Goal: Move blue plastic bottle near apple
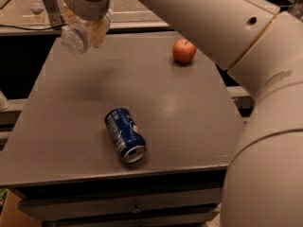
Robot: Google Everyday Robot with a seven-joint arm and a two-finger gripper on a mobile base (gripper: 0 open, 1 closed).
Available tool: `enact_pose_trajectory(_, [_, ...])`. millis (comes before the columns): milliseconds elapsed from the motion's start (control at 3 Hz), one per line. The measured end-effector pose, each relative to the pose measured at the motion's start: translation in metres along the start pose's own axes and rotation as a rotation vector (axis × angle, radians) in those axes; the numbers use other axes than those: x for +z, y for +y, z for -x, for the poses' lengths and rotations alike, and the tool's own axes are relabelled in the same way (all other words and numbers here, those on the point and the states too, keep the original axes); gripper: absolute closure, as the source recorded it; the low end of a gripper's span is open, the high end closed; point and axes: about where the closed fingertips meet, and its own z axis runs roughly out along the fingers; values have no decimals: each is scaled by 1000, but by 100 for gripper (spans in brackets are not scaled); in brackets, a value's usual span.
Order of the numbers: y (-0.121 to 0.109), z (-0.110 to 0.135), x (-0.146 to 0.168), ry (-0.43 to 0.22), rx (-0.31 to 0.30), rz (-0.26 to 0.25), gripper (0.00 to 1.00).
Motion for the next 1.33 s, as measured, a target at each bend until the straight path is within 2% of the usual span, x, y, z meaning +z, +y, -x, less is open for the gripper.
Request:
enact_pose_trajectory(667, [-7, -29, -70, 108, -156, -52, 100])
enact_pose_trajectory(1000, [2, -54, -110, 208, -179, -64, 100])
enact_pose_trajectory(1333, [26, -90, -153, 340, -144, -73, 100])
